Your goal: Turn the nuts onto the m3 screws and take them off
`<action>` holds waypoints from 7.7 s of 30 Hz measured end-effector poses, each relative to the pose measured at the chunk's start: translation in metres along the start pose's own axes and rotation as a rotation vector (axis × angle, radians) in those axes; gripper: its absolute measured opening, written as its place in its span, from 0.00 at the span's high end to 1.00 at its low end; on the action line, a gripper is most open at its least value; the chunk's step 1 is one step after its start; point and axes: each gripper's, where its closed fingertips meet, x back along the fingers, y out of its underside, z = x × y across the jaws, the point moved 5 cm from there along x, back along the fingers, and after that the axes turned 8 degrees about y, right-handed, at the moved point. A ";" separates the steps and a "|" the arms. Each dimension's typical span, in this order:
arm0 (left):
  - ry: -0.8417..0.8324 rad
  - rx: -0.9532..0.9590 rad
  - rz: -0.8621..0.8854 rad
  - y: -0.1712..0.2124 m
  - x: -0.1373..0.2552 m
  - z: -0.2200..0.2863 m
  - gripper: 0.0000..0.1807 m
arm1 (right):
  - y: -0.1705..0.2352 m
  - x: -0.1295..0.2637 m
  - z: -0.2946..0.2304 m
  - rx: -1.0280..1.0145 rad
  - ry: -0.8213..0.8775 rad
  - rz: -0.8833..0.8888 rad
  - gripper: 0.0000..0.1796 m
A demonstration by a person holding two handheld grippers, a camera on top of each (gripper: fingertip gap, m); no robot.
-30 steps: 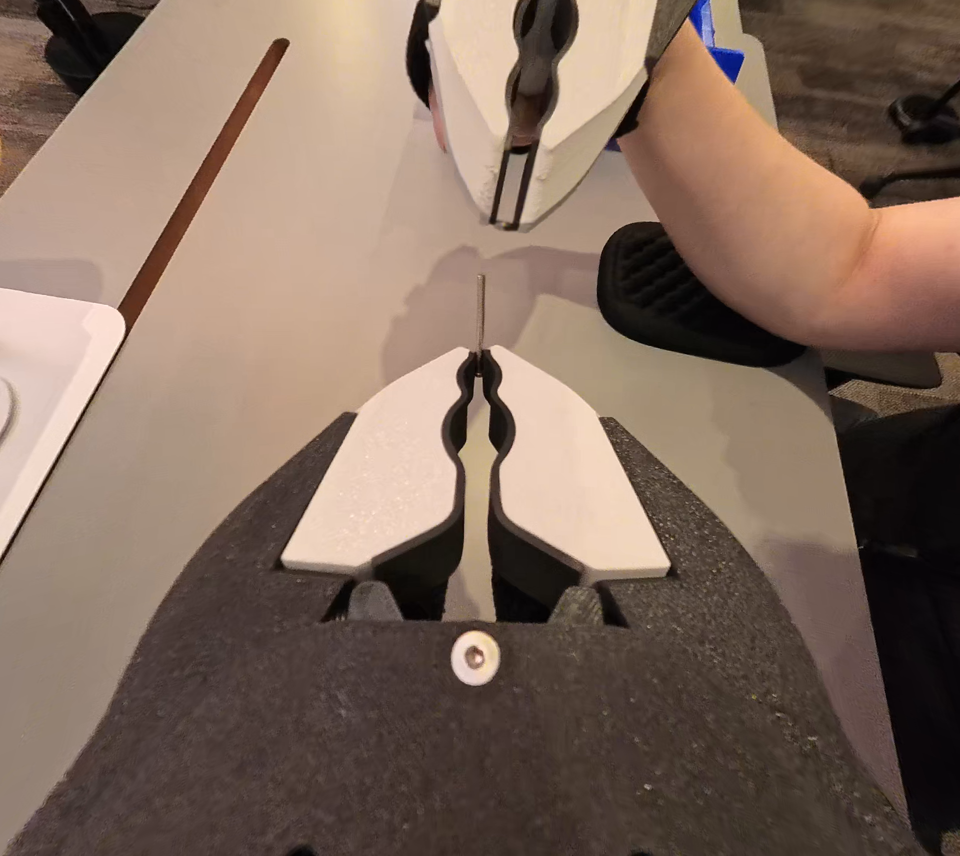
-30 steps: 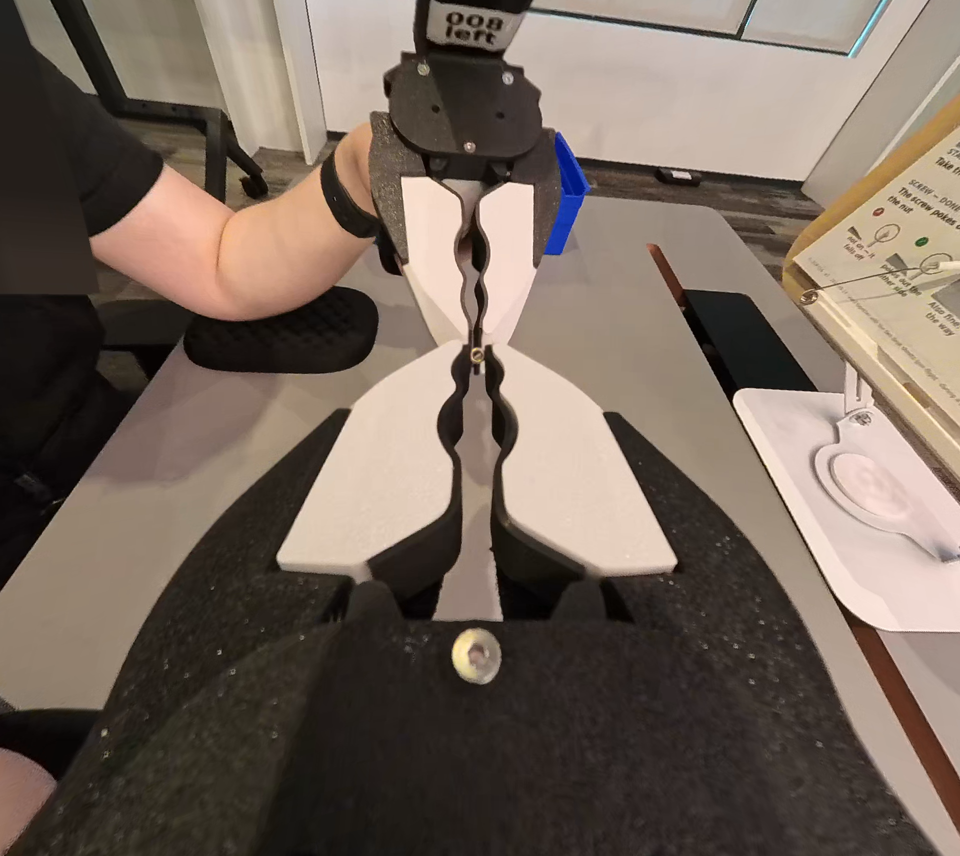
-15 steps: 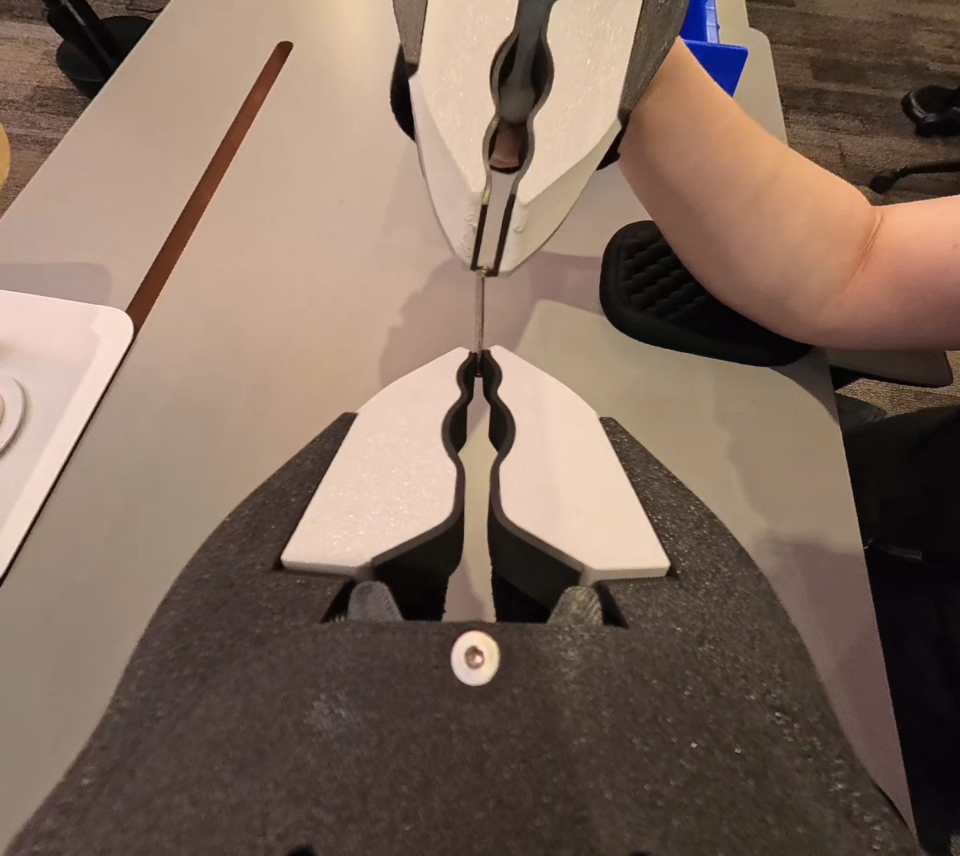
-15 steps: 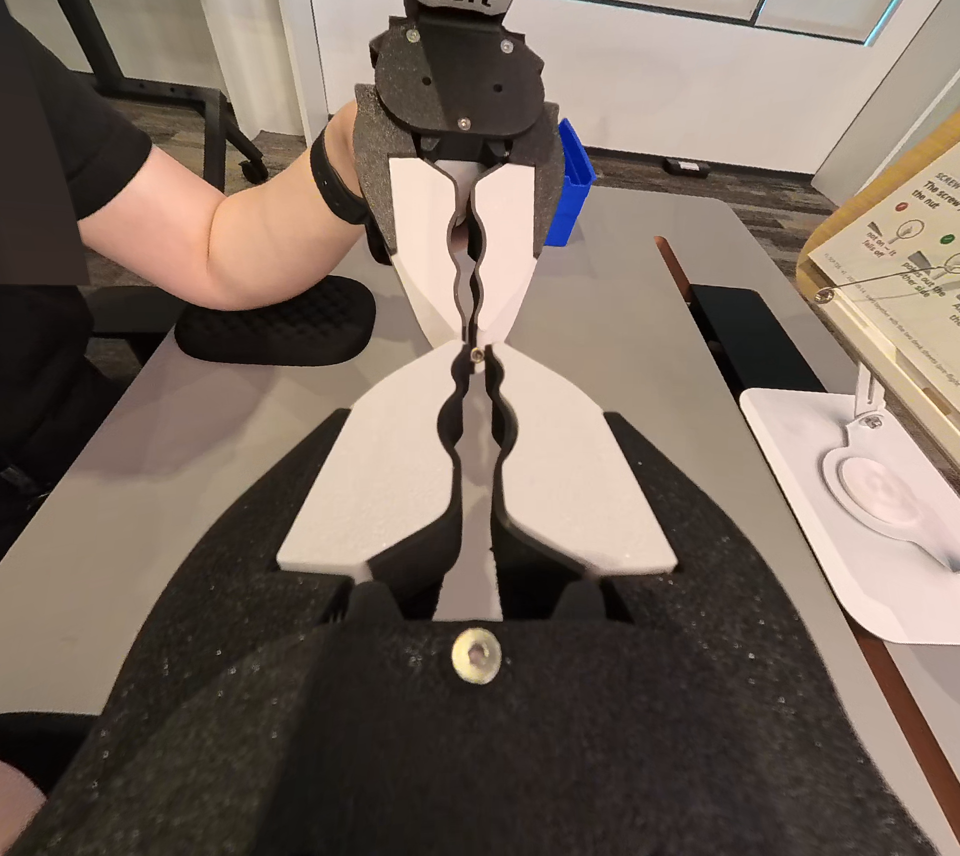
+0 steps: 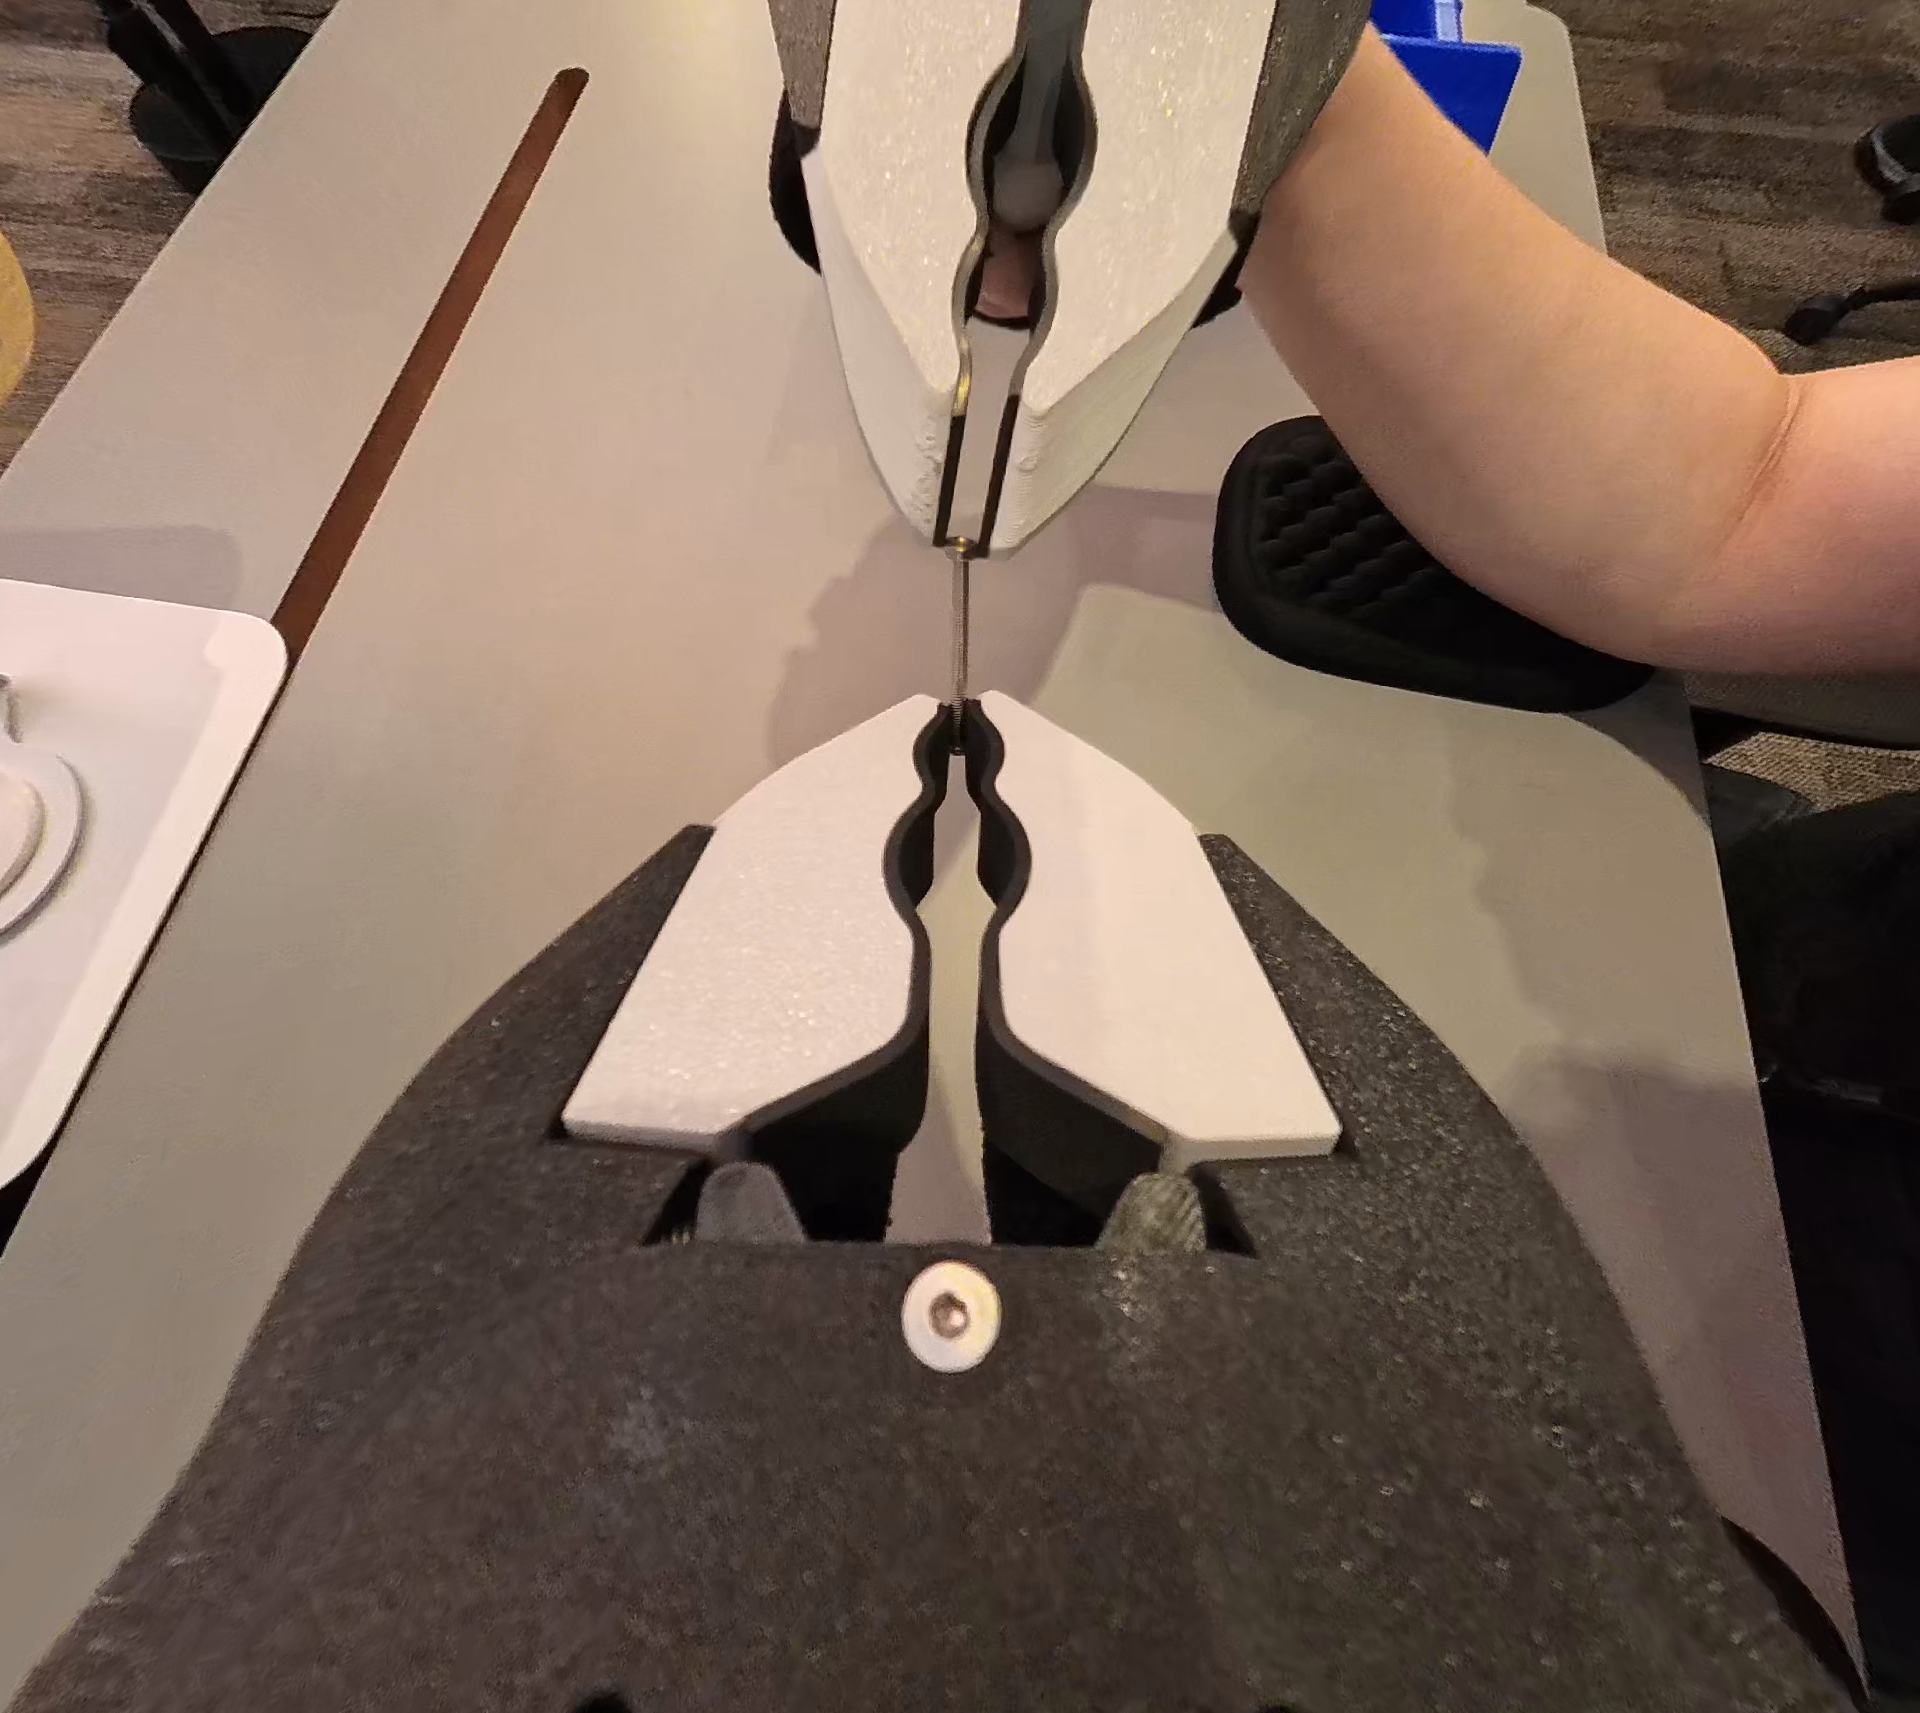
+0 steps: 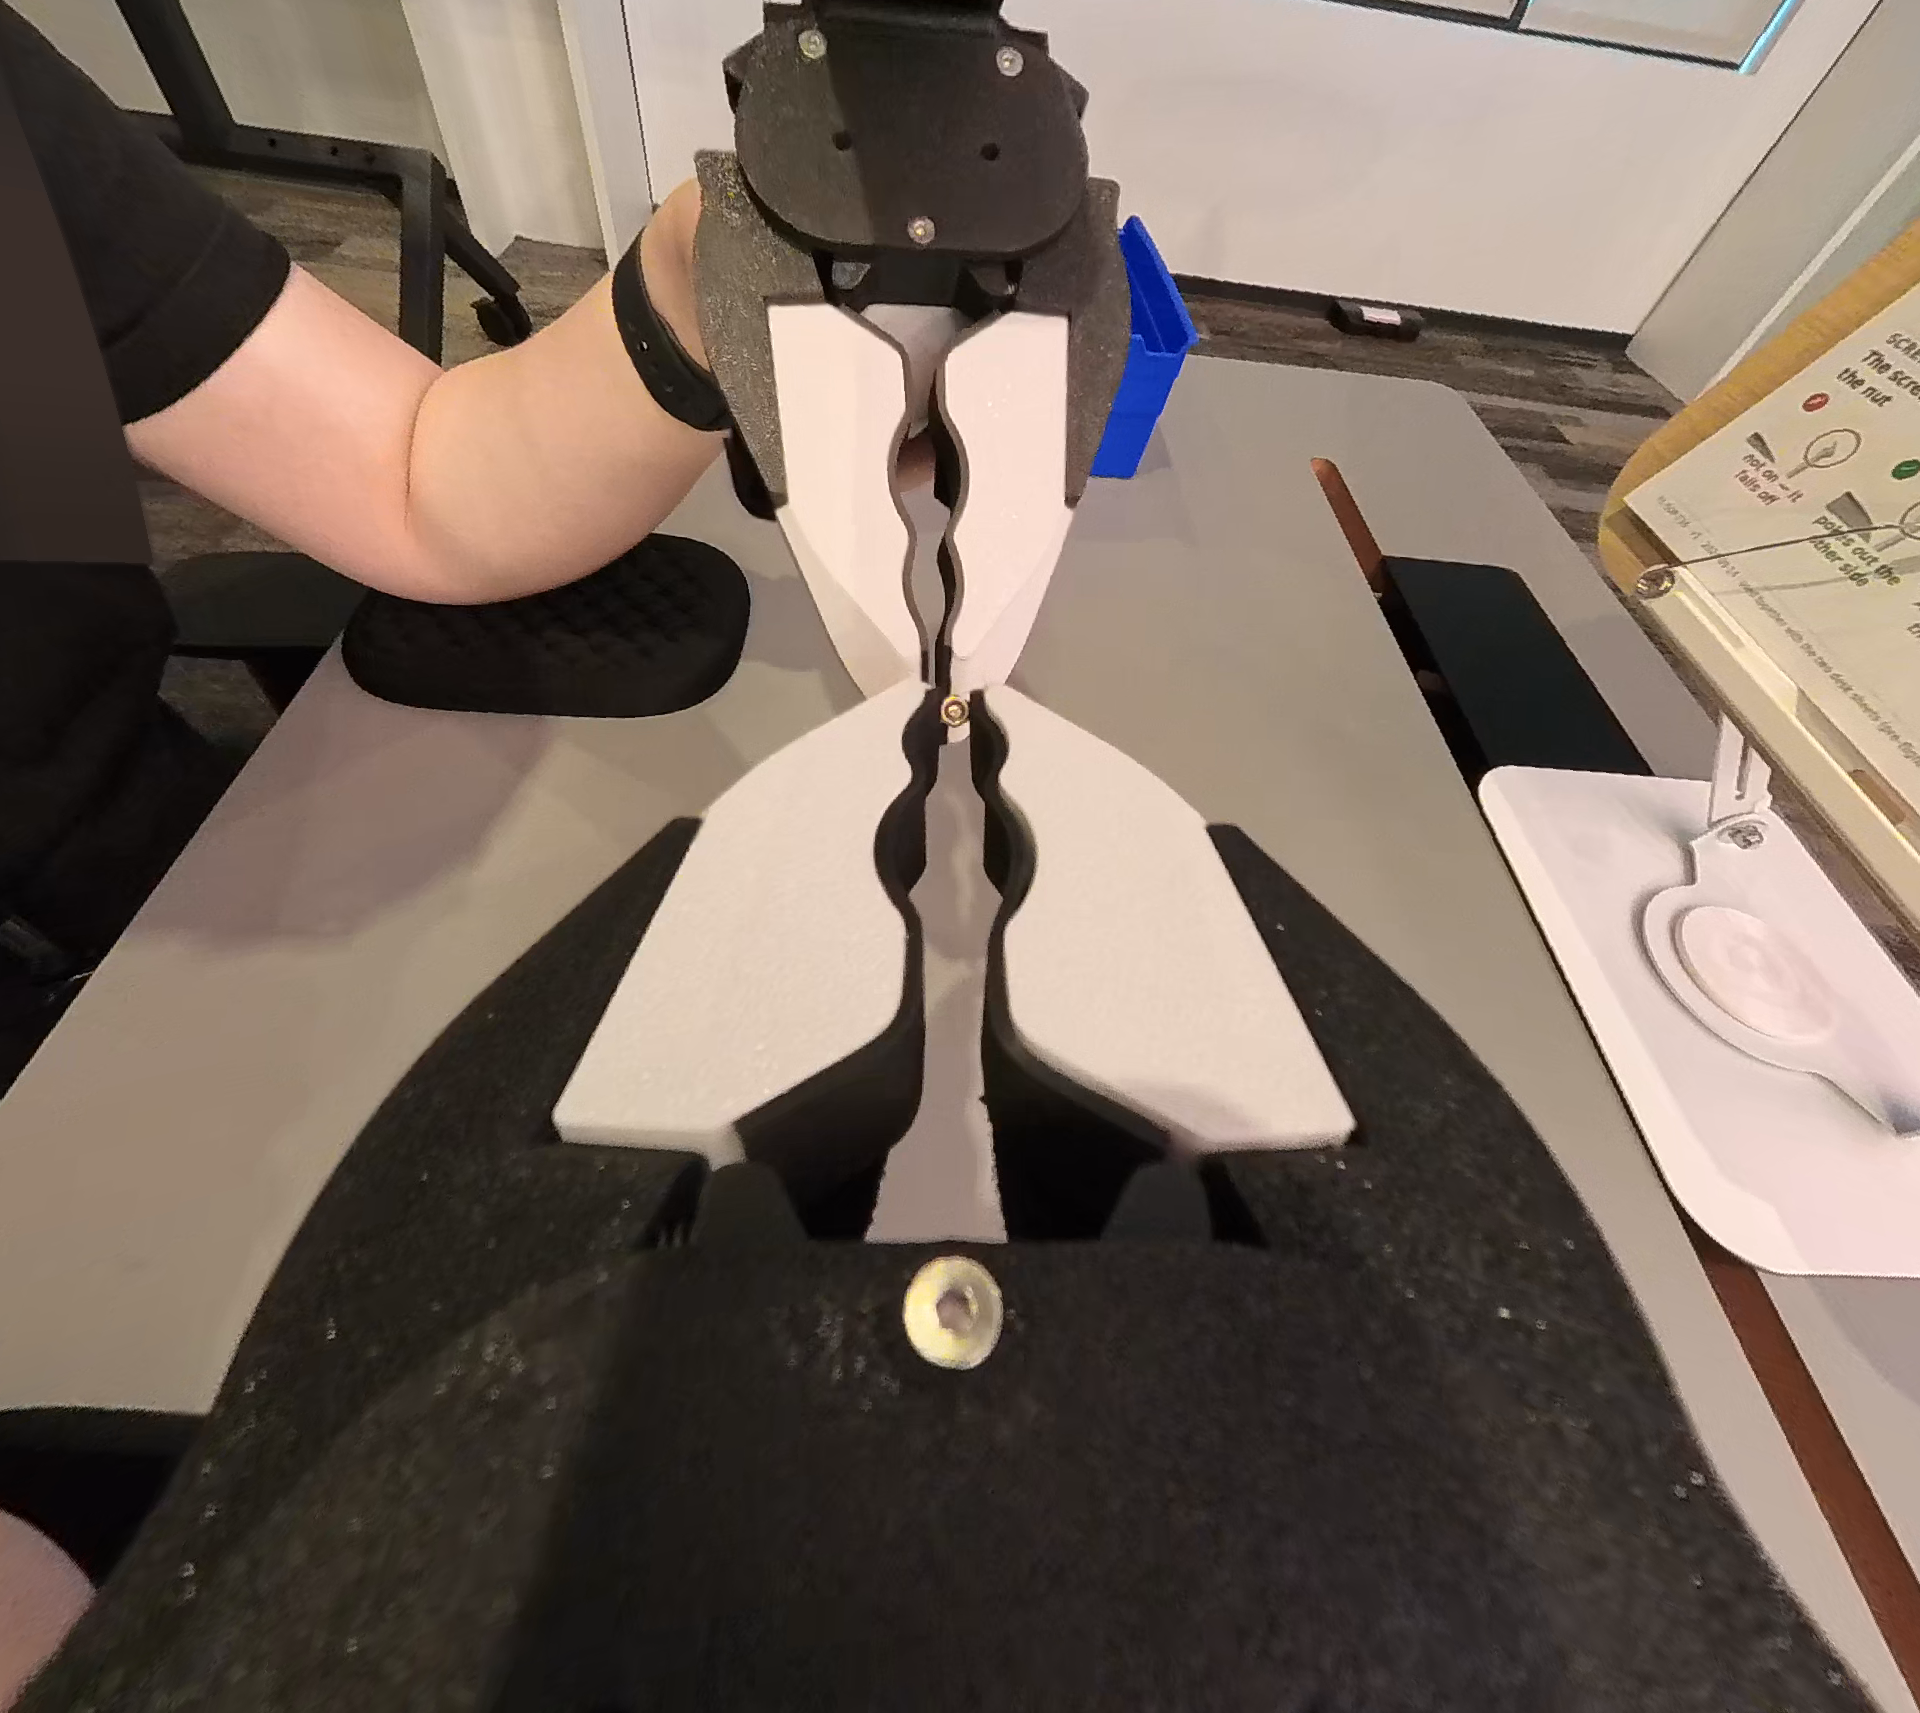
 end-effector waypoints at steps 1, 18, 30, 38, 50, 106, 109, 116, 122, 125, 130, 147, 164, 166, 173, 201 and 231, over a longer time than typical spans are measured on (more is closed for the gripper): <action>-0.010 -0.001 -0.007 0.000 0.000 -0.001 0.99 | 0.000 -0.001 0.000 -0.002 0.005 -0.011 0.97; -0.301 -0.015 -0.032 -0.005 0.010 -0.018 0.99 | -0.011 -0.014 0.020 -0.170 0.174 -0.038 0.97; -0.304 -0.013 -0.025 -0.005 0.012 -0.019 0.99 | -0.012 -0.015 0.021 -0.185 0.185 -0.040 0.97; -0.301 -0.014 -0.027 -0.004 0.011 -0.019 0.99 | -0.011 -0.016 0.021 -0.176 0.185 -0.046 0.97; -0.294 -0.014 -0.014 -0.005 0.012 -0.018 0.99 | -0.011 -0.017 0.020 -0.165 0.181 -0.045 0.96; 0.010 -0.096 0.427 -0.037 0.036 0.006 0.99 | -0.060 0.008 -0.009 0.090 0.152 0.310 0.85; 0.001 -0.093 0.424 -0.037 0.036 0.005 0.99 | -0.060 0.009 -0.010 0.090 0.145 0.306 0.85; 0.008 -0.101 0.431 -0.038 0.038 0.008 0.99 | -0.060 0.008 -0.010 0.092 0.148 0.308 0.85; 0.008 -0.100 0.429 -0.038 0.039 0.008 0.99 | -0.060 0.008 -0.011 0.090 0.140 0.301 0.85; 0.006 -0.099 0.430 -0.038 0.040 0.008 0.99 | -0.061 0.009 -0.011 0.090 0.137 0.306 0.85; 0.006 -0.097 0.433 -0.038 0.040 0.008 0.99 | -0.061 0.009 -0.012 0.095 0.141 0.304 0.85; 0.009 -0.101 0.427 -0.038 0.040 0.009 0.99 | -0.060 0.007 -0.010 0.102 0.155 0.294 0.86; 0.035 -0.119 0.469 -0.043 0.042 0.014 0.99 | -0.065 0.010 -0.005 -0.090 0.014 0.446 0.91; 0.039 -0.122 0.467 -0.043 0.041 0.015 0.99 | -0.065 0.008 -0.004 -0.089 0.024 0.437 0.90; 0.037 -0.121 0.464 -0.043 0.042 0.015 0.99 | -0.065 0.006 -0.005 -0.088 0.007 0.436 0.93; -0.061 -0.123 0.402 -0.042 0.037 0.011 0.99 | -0.061 0.008 -0.006 0.117 0.199 0.327 0.97; -0.063 -0.147 0.395 -0.042 0.038 0.013 0.99 | -0.062 0.007 -0.007 0.090 0.163 0.346 0.97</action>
